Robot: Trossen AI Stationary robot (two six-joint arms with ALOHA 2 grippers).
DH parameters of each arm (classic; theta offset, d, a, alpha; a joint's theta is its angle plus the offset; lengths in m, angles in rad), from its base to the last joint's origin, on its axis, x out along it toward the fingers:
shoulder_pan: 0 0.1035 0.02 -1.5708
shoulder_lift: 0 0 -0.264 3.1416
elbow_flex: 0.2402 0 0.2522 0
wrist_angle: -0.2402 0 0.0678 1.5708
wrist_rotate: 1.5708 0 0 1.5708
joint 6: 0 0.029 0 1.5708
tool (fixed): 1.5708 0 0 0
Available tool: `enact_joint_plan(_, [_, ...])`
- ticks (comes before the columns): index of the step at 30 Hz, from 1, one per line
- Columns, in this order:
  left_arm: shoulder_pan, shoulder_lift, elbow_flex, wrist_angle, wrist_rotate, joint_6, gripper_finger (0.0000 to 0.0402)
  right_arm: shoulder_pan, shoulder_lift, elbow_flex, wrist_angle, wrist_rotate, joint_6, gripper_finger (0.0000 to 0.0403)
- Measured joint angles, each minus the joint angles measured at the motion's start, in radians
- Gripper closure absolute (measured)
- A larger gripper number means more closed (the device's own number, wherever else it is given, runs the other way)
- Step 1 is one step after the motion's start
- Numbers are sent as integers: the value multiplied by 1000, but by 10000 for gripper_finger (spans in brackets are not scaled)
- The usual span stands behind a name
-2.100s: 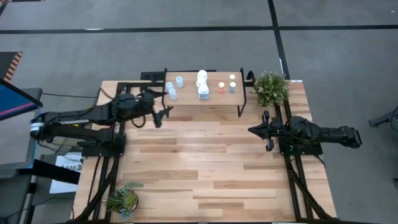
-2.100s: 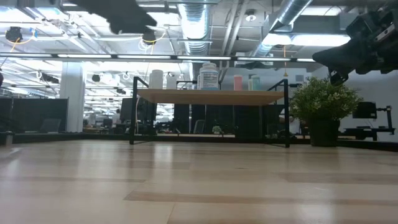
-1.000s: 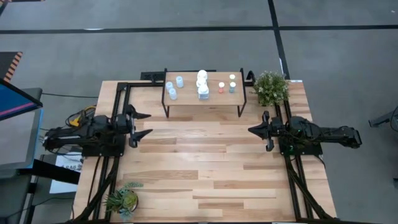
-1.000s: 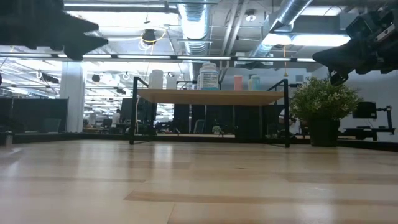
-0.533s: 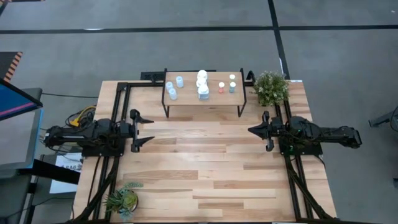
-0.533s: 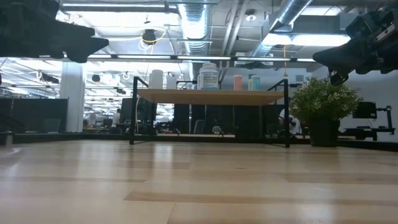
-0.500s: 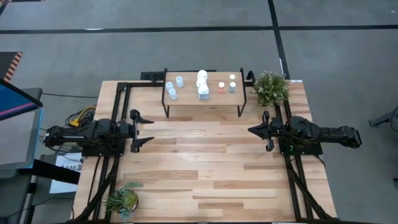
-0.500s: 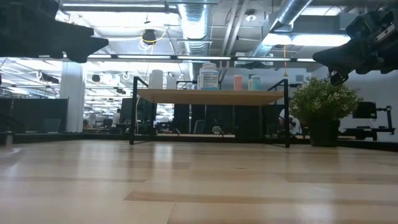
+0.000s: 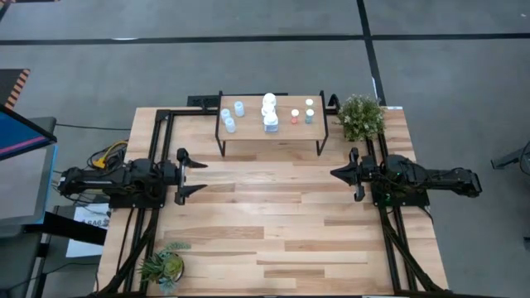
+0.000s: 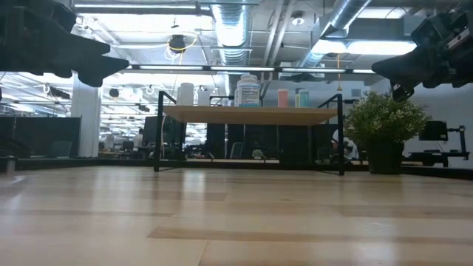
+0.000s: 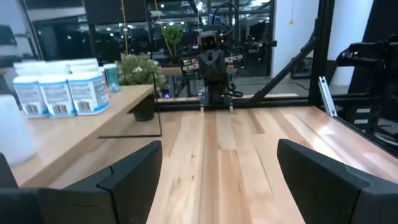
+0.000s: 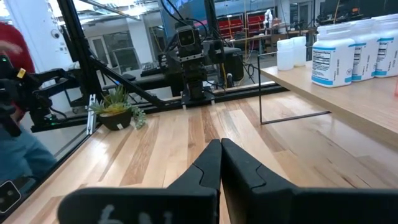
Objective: Pick and place medicine bottles onto shelf by color
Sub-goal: Return to Home Position
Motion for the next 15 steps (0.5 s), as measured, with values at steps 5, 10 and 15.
enact_joint_plan(5, [0,1,-1,-1,0,-15,95,0,0,0,0,0,0,370])
enact_joint_plan(10, [0,1,-2,-1,0,-18,95,0,0,0,0,0,0,371])
enact_joint_plan(15, [0,1,-2,-1,0,-21,95,0,0,0,0,0,0,371])
